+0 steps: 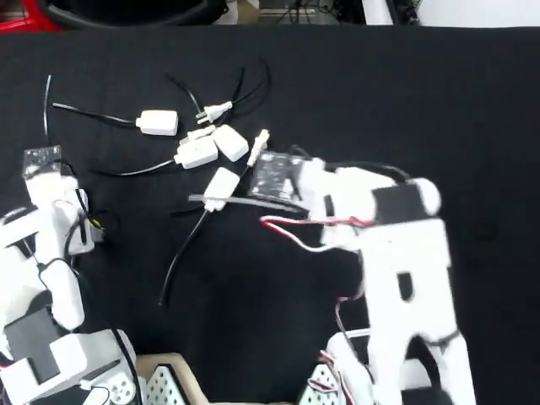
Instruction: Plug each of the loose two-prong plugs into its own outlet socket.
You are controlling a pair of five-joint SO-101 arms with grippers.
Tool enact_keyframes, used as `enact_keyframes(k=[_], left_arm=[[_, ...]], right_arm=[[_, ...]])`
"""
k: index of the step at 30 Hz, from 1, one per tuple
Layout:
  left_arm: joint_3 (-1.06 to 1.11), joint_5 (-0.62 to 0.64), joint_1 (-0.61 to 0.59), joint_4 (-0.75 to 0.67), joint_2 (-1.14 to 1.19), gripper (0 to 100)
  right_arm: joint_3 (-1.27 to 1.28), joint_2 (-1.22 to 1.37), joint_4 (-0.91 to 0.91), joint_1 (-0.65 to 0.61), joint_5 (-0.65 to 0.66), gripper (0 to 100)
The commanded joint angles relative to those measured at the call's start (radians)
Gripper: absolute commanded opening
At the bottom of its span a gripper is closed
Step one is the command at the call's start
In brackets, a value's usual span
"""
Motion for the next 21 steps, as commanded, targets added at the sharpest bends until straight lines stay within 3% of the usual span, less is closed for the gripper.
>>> enact_keyframes(k=[1, 5, 8, 15, 21], left_arm=[[-0.268, -0.058, -0.022, 0.190, -0.012, 22], [-0.562, -0.132, 0.022, 0.367, -0.011, 22], [-0.774, -0.238, 0.114, 0.408, 0.000, 23], [-1.222, -0.646, 0.418, 0.404, 0.279, 23], [-1.540, -1.094, 0.501, 0.422, 0.715, 23]], right_arm=[[-0.045, -0.053, -0.014, 0.084, -0.018, 1.1], [-0.012, -0.051, -0.117, 0.110, -0.175, 1.1], [0.004, -0.051, -0.138, 0.110, -0.319, 1.1], [0.073, -0.051, -0.180, 0.107, -0.485, 1.1], [0.139, -0.054, -0.187, 0.112, -0.499, 1.1]])
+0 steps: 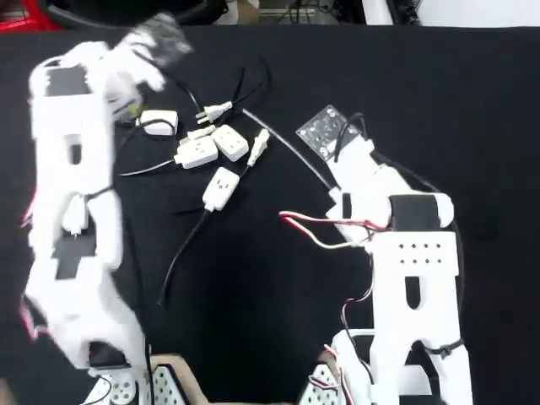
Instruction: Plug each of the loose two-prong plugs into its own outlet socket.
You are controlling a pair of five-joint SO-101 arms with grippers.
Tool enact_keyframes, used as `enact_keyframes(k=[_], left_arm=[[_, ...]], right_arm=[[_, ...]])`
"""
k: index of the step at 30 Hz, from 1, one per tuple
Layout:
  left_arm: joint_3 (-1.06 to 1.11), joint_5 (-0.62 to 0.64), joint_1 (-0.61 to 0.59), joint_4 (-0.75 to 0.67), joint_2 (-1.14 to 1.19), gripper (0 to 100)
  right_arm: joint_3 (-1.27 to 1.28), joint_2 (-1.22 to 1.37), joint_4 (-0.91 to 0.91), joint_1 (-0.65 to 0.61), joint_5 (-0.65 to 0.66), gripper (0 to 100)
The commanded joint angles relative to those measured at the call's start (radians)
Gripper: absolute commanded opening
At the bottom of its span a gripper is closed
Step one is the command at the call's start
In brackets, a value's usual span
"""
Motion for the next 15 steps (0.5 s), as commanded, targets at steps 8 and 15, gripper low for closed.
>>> enact_keyframes(k=[8, 15], left_arm=[[-0.588, -0.328, 0.024, 0.061, 0.591, 23], [-0.880, -0.327, 0.007, 0.037, 0.876, 23]], right_arm=[[0.051, -0.027, -0.058, 0.015, -0.011, 1.1], [0.136, -0.024, -0.143, 0.015, -0.011, 1.1]])
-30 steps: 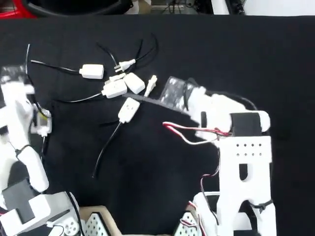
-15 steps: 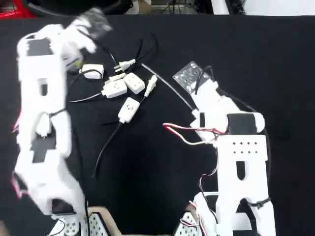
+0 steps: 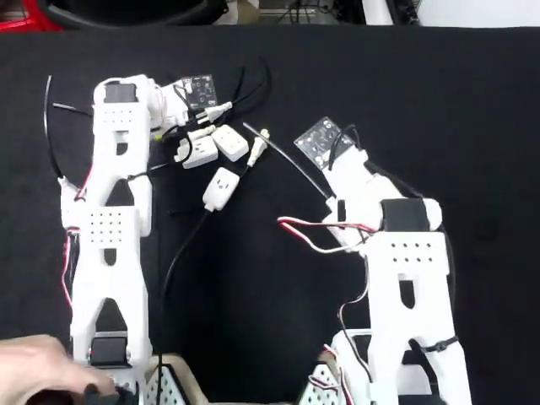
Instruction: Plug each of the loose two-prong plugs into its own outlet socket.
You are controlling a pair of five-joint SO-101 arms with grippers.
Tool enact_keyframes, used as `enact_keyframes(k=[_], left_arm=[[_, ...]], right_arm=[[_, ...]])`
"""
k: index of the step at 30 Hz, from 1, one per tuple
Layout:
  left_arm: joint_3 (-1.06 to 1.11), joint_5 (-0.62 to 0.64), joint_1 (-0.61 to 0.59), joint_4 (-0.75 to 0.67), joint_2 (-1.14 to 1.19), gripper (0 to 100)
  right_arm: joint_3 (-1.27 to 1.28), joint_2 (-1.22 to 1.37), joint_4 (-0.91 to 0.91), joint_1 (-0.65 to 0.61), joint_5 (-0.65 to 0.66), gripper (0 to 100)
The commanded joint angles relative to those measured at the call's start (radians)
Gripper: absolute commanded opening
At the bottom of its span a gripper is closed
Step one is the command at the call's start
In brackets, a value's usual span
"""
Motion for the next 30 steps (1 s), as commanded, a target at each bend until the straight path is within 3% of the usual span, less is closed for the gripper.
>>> enact_keyframes(k=[1, 13, 16, 20, 22, 30], left_arm=[[-0.176, -0.127, -0.013, -0.014, 0.087, 23], [-0.220, -0.087, -0.028, -0.074, 0.221, 22], [-0.205, -0.087, -0.030, -0.023, 0.219, 20], [-0.262, -0.074, -0.024, 0.124, 0.210, 5], [-0.357, -0.052, -0.025, 0.210, 0.218, 4], [-0.358, -0.009, -0.033, 0.339, 0.121, 4]], right_arm=[[-0.002, -0.024, -0.029, 0.017, -0.008, 1.1], [0.019, -0.024, -0.049, 0.011, -0.006, 1.1], [0.021, -0.024, -0.049, 0.011, -0.006, 1.1], [0.021, -0.024, -0.049, 0.011, -0.008, 1.1], [0.021, -0.024, -0.049, 0.011, -0.008, 1.1], [0.022, -0.024, -0.049, 0.015, -0.008, 1.1]])
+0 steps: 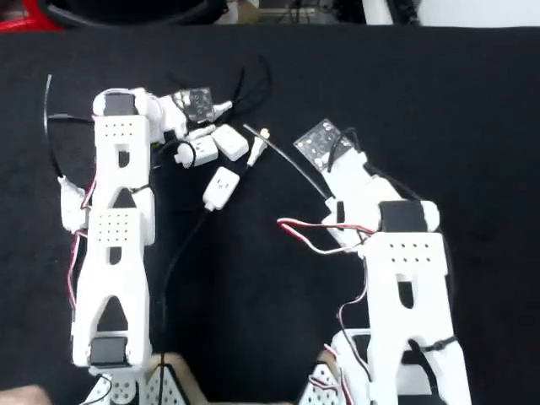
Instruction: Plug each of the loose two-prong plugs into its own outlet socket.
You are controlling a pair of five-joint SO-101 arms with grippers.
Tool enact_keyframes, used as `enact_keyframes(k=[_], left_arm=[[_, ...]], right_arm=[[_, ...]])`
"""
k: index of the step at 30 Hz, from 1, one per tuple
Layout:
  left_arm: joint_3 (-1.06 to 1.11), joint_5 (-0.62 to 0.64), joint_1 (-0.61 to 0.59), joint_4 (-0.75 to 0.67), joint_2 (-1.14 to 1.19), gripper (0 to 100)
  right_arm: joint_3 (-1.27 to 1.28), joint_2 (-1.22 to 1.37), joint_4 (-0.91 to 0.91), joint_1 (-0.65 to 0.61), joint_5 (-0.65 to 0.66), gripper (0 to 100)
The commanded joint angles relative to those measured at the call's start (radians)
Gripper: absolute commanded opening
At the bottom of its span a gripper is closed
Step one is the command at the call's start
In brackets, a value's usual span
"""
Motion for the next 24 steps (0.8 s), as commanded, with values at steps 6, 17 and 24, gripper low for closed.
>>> enact_keyframes(k=[6, 17, 24], left_arm=[[-0.030, -0.002, -0.027, 0.078, -0.167, 4], [-0.024, 0.130, -0.048, -0.002, -0.301, 10], [0.104, 0.123, -0.048, -0.356, -0.175, 33]], right_arm=[[-0.002, -0.024, -0.018, 0.015, -0.008, 1.1], [-0.002, -0.024, -0.018, 0.015, -0.008, 1.1], [0.010, -0.024, -0.020, 0.015, -0.006, 1.1]])
